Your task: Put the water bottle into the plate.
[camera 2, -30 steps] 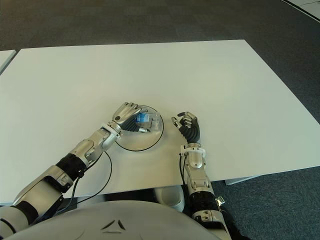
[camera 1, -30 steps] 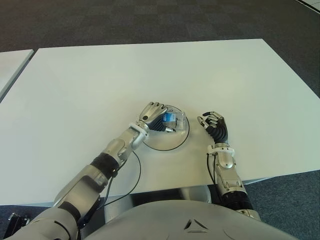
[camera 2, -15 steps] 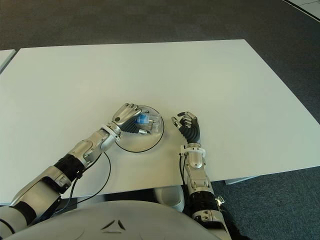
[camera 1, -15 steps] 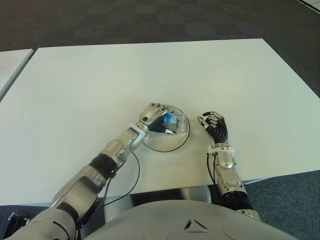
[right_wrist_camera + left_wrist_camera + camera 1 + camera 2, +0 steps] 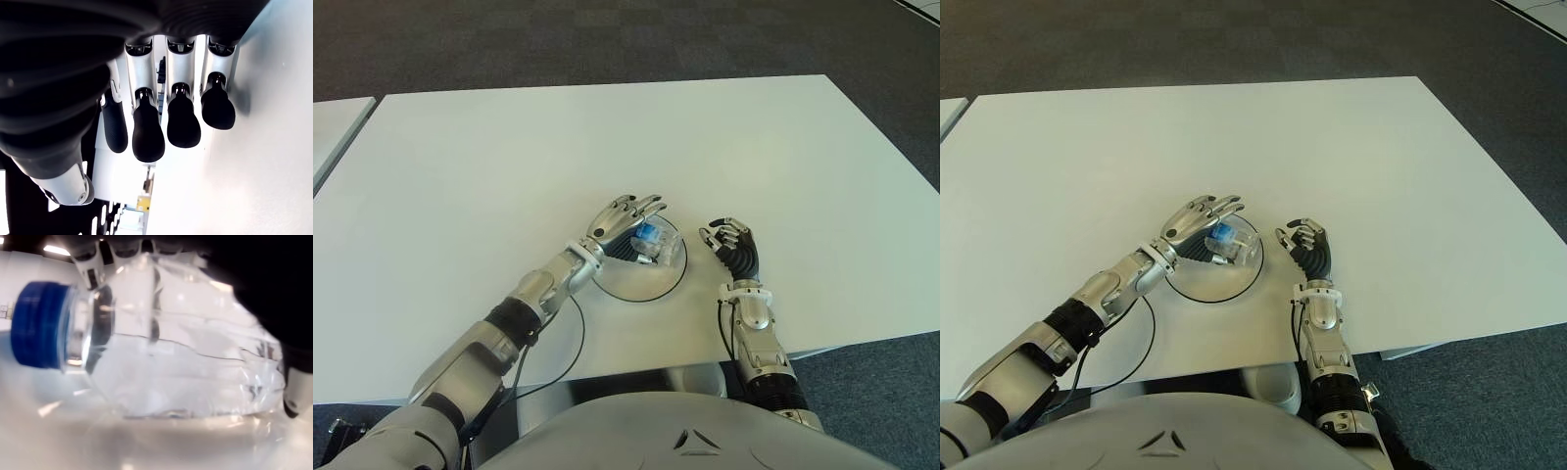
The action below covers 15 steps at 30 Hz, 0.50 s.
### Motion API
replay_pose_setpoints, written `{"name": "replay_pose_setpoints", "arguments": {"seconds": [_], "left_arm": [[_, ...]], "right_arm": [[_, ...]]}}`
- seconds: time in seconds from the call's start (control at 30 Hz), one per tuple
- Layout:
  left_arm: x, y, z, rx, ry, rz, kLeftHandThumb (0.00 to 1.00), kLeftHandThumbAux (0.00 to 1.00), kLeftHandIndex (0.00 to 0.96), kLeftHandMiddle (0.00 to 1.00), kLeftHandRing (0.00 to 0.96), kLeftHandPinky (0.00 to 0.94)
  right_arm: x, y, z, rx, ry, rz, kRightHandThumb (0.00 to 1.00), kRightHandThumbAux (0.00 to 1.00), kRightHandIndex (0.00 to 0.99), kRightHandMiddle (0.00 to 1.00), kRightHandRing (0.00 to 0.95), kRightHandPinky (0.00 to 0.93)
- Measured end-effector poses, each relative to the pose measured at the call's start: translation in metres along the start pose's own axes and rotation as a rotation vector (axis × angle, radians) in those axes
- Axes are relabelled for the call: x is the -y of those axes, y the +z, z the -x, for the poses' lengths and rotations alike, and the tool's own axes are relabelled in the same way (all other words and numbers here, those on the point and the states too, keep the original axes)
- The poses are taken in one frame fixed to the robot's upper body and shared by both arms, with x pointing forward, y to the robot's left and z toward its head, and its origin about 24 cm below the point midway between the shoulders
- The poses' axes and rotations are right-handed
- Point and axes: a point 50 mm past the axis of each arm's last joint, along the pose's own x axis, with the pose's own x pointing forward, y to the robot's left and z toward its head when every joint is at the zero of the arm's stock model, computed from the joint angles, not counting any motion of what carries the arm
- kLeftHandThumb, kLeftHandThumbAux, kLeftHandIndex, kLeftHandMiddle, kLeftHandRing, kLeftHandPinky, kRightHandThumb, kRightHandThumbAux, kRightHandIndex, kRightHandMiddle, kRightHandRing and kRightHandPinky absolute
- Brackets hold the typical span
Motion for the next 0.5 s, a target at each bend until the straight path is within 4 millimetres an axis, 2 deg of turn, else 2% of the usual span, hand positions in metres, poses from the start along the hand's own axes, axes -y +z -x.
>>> {"name": "replay_pose_setpoints", "arguments": {"seconds": [0.5], "left_arm": [[0.0028, -0.0003, -0.0006, 0.006, -0.046, -0.014, 0.078, 0.314, 0.0, 0.0, 0.0, 0.0]], "right_arm": [[-0.0002, -0.0001, 0.0001, -0.001, -0.002, -0.001, 0.702, 0.731, 0.435, 0.747, 0.733, 0.71]]}}
